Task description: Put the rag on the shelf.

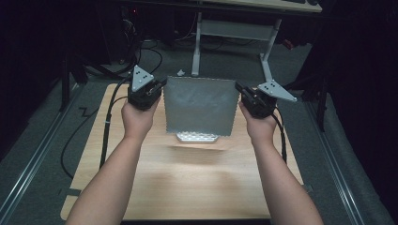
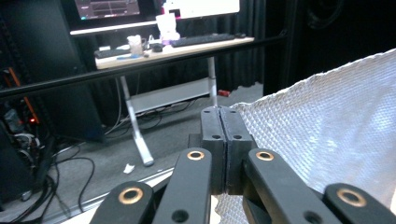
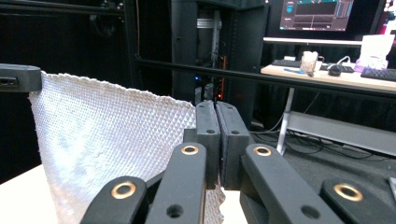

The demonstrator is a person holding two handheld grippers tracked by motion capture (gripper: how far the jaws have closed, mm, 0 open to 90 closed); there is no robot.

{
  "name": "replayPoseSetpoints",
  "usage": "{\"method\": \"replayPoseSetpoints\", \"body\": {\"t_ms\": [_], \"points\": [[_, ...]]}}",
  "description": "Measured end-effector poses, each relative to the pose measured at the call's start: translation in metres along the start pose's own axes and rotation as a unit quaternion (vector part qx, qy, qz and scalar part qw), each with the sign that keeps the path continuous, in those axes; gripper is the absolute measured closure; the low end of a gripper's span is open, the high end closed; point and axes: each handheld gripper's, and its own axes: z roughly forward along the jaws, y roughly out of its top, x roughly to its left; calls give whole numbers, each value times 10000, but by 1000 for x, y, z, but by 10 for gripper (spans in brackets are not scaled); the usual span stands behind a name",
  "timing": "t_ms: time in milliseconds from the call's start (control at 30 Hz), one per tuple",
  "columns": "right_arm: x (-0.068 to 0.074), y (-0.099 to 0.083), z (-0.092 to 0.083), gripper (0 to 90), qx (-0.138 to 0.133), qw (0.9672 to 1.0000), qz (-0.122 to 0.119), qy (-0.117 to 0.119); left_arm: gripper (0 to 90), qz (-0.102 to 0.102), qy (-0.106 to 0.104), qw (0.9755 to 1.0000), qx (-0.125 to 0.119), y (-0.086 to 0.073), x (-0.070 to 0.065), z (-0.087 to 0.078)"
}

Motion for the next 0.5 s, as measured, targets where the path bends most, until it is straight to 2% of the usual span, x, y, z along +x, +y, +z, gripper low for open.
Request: {"method": "replayPoseSetpoints", "body": {"t_ms": [167,233,300,367,500], "points": [[-11,-4,17,897,107,9999,52,-73,895,-33,43,9999,94,-1,4,17],[-15,-5,22,897,165,9998,47,-70,895,-104,31,9998,147,-4,7,22],[-17,-7,28,897,242,9997,56,-41,895,-131,22,9996,265,-9,11,28],[-18,-10,37,897,403,9991,-73,-68,895,-111,37,9991,399,-15,13,34],[-20,-16,45,896,567,9984,-46,-13,895,-140,7,9976,677,-27,18,42]]}}
